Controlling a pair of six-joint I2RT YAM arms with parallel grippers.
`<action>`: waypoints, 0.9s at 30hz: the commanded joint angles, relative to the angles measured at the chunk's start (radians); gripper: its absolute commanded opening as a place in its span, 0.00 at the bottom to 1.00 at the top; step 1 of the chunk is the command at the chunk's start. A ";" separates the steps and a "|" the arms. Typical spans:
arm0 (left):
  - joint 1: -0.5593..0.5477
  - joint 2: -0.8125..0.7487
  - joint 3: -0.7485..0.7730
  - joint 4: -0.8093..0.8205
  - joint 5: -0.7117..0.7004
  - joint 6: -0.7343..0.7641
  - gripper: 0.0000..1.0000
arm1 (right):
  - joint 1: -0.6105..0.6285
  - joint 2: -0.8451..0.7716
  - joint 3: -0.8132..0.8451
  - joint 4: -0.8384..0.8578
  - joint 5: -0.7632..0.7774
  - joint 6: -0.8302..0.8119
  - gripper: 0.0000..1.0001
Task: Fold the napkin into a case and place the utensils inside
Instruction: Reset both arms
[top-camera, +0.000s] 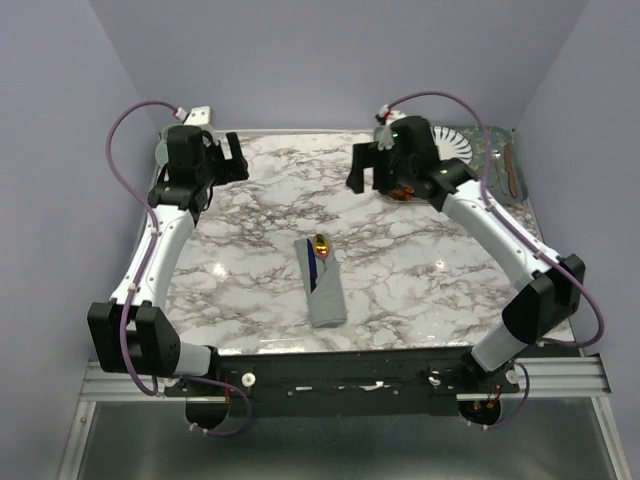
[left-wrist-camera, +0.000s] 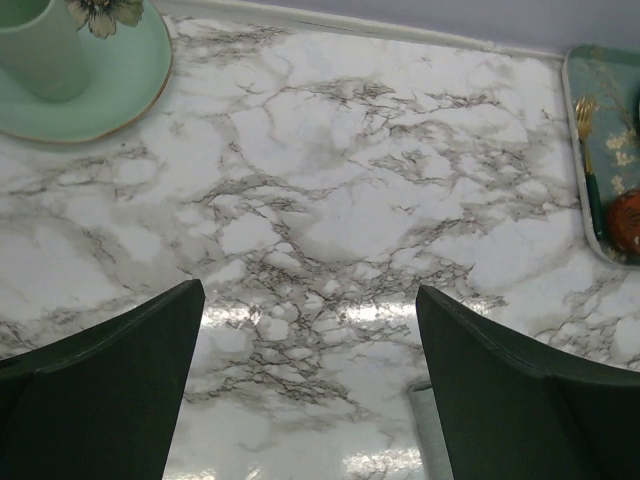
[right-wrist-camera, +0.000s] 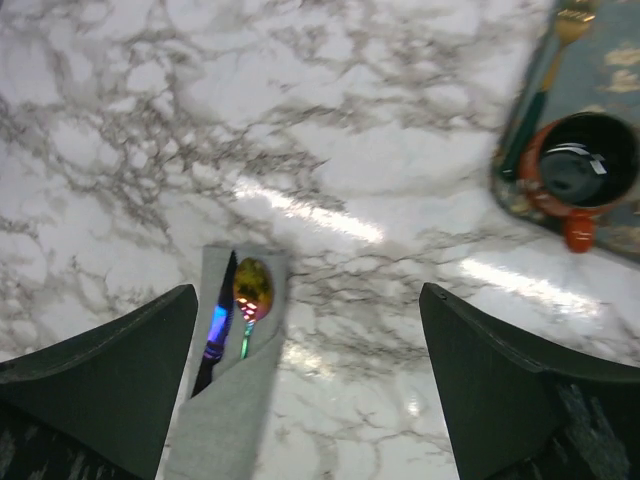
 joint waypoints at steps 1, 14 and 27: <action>-0.106 0.140 0.259 -0.245 0.037 0.278 0.99 | -0.138 -0.143 -0.091 0.052 -0.058 -0.142 1.00; -0.269 0.078 0.071 -0.272 -0.029 0.322 0.99 | -0.523 -0.557 -0.620 0.078 -0.070 -0.223 1.00; -0.332 -0.039 -0.086 -0.186 -0.162 0.330 0.99 | -0.553 -0.844 -0.794 0.084 -0.069 -0.250 1.00</action>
